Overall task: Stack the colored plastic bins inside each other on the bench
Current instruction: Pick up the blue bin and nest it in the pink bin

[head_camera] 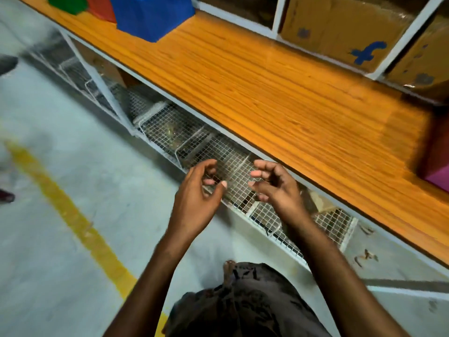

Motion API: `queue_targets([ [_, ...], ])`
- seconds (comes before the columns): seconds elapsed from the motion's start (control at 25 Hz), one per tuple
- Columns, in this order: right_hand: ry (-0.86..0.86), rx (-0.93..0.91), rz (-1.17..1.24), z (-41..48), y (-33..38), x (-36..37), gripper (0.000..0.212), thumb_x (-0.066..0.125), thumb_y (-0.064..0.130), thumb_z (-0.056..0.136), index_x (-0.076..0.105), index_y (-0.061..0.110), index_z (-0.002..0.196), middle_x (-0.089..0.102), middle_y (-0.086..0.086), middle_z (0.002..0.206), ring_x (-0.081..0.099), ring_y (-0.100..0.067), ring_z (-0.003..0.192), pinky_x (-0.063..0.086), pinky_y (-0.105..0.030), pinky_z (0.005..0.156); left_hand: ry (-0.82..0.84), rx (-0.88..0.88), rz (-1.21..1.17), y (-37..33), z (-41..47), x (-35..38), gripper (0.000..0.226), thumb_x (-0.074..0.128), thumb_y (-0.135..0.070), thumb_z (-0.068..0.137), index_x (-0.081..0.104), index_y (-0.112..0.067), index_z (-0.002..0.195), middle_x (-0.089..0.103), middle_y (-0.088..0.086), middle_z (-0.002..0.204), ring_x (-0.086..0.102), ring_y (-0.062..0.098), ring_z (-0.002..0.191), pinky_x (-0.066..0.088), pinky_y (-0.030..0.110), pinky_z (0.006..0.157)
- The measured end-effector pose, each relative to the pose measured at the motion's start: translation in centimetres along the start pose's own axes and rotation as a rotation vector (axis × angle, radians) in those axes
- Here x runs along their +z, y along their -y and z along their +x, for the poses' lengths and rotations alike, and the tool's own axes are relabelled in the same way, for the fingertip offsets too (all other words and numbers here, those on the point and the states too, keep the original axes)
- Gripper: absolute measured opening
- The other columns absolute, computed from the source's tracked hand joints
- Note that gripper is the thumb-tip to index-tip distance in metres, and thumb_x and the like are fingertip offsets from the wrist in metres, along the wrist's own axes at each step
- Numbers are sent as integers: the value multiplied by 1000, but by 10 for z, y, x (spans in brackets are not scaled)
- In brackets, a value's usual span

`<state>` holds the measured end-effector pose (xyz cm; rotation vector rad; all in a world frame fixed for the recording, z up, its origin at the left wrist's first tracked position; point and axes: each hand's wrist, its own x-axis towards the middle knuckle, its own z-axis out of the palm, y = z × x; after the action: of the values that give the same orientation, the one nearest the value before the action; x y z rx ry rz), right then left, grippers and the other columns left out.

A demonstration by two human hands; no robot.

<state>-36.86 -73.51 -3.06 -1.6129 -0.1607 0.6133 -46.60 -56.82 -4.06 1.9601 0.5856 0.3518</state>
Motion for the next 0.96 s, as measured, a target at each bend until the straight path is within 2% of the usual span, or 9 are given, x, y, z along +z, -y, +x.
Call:
queue_targets([
  [0.2,214,82,84,69,28,69,40,64,3,92,65,25,125,72,-5,120,68,-18,103,55,-40,85,-211,-305,-421,8,54,-58,37,71,-19,94,60,-27,128,67,-2,118,71,20,99,60,28,76],
  [0.28,238,45,29,90,37,97,41,65,0,92,64,25,124,70,-8,120,67,-19,100,55,-38,83,-277,-303,-413,21,70,-83,37,71,-17,93,60,-26,127,66,-4,115,68,18,93,59,29,75],
  [0.4,244,-68,-74,125,45,149,46,66,-7,90,60,28,119,66,-9,117,63,-16,93,58,-26,78,-355,-278,-327,53,100,-128,38,74,-19,91,61,-30,125,65,-8,114,66,15,88,61,37,79],
  [0.52,216,-214,-157,158,47,210,55,68,-8,88,57,39,116,64,2,110,61,-8,84,59,-27,77,-396,-261,-362,86,138,-176,33,72,-14,93,64,-27,122,67,-3,113,70,20,90,62,40,82],
  [0.6,154,-311,-199,186,47,259,51,68,-1,90,58,39,120,64,7,108,63,-7,87,61,-31,78,-412,-236,-383,111,172,-210,32,70,-13,94,64,-26,122,68,-5,111,71,24,93,61,40,83],
  [0.68,80,-437,-324,210,50,309,44,68,12,94,57,33,131,63,13,112,64,-6,97,59,-26,80,-424,-150,-264,131,203,-243,36,70,-16,94,62,-30,126,67,-14,113,70,12,96,58,33,84],
  [0.8,-9,-584,-619,243,53,378,49,62,35,94,52,29,142,56,11,128,52,-1,112,41,-12,88,-385,6,121,157,249,-293,50,68,-27,94,51,-35,141,57,-15,134,58,4,121,47,22,96],
  [0.88,-12,-598,-745,265,53,415,53,54,42,94,47,28,145,52,7,134,46,-3,118,43,-20,89,-336,84,309,174,277,-320,56,64,-29,95,45,-34,148,50,-11,146,48,8,133,42,27,104],
  [0.96,26,-578,-829,289,47,442,57,52,40,93,42,29,148,48,5,138,46,-6,120,48,-28,89,-274,85,344,195,305,-338,59,63,-28,96,41,-34,151,46,-10,149,46,11,136,43,31,105],
])
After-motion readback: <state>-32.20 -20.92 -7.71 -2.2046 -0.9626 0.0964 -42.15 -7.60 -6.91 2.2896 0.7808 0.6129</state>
